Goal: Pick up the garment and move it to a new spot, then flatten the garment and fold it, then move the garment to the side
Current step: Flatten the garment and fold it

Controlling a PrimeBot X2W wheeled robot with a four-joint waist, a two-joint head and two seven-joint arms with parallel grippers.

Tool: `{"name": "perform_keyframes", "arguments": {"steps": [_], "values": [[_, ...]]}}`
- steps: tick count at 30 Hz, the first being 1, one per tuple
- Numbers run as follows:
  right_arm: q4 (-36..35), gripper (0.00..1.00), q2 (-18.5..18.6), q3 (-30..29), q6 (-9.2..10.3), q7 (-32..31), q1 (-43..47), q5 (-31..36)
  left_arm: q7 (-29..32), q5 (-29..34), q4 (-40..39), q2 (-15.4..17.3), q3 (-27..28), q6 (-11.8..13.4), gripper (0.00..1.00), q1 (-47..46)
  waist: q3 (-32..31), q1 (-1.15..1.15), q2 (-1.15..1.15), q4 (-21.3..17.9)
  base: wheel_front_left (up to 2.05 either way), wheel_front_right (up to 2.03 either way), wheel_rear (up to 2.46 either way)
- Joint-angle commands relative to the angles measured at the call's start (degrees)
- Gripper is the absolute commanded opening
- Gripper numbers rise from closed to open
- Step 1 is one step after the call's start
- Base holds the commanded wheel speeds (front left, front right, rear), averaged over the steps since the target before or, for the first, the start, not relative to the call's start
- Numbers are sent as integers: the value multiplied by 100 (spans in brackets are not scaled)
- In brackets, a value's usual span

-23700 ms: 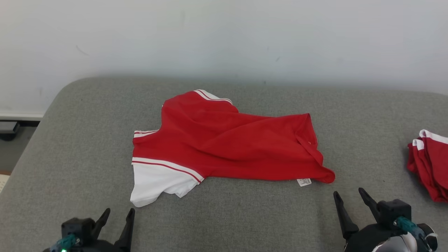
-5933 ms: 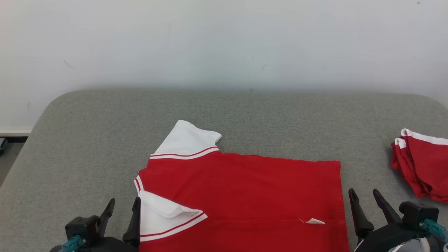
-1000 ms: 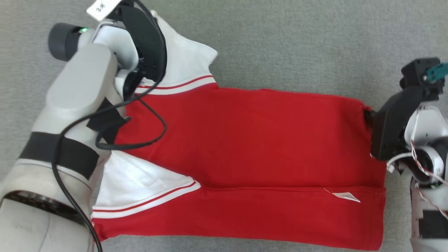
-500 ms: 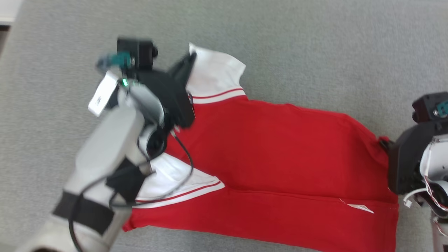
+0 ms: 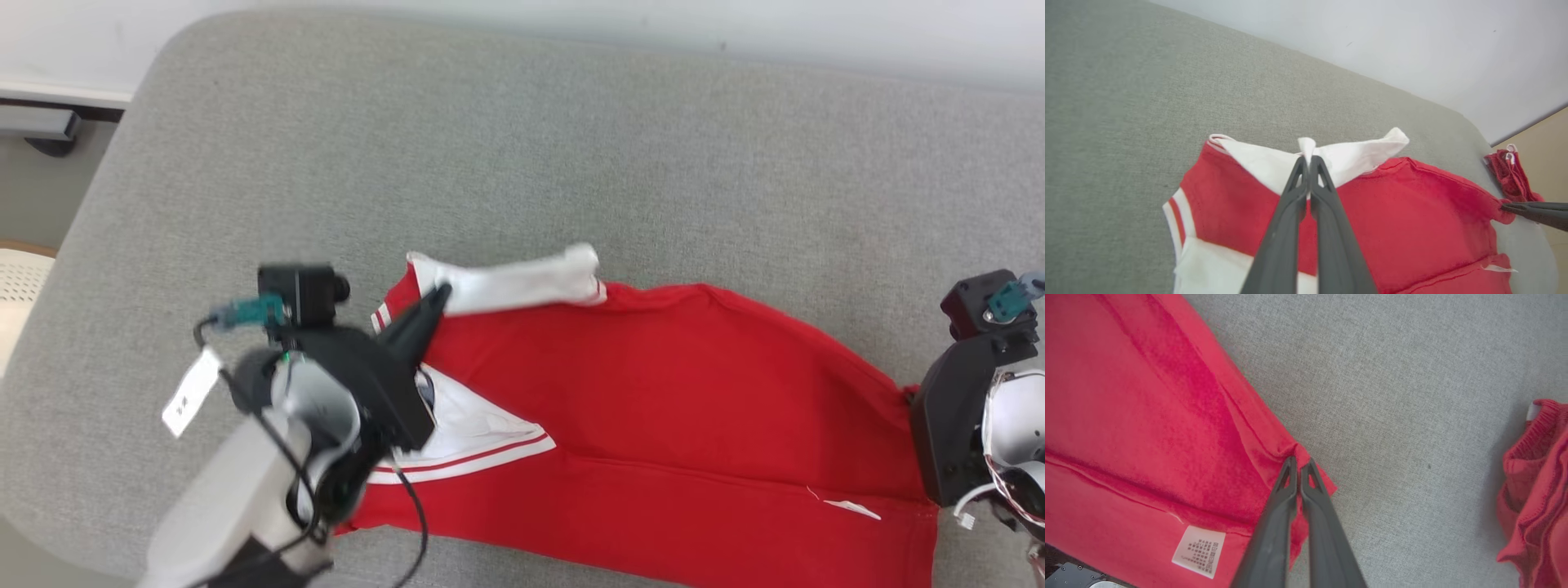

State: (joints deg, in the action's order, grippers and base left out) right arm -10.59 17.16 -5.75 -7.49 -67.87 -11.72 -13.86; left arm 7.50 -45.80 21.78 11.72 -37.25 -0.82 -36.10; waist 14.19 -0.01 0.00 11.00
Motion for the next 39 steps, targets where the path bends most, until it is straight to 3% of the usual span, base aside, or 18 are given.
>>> {"name": "perform_keyframes", "arguments": {"steps": [1, 9, 20, 29, 39], "values": [[5, 0, 105, 21, 0, -25, 60, -33, 30, -115, -106, 14, 4, 30, 0, 139, -62, 1, 0, 38, 0, 0, 0], [63, 0, 829, 524, 0, -276, 163, 41, 178, -429, -681, 199, 88, 245, 0, 846, -130, 1, 0, 32, 0, 0, 0], [164, 0, 1319, 805, 0, -358, 184, 14, 139, -656, -1080, 357, 291, 440, 0, 1304, -253, 1, 0, 37, 0, 0, 0], [150, 0, 1429, 1035, 0, -284, 182, -155, -56, -908, -1626, 485, 545, 584, 0, 1826, -342, 1, 0, 79, 0, 0, 0], [180, 0, 1384, 1130, 0, -248, 319, -303, 32, -987, -1726, 517, 451, 730, 0, 2208, -298, 1, 0, 158, 0, 0, 0]]}}
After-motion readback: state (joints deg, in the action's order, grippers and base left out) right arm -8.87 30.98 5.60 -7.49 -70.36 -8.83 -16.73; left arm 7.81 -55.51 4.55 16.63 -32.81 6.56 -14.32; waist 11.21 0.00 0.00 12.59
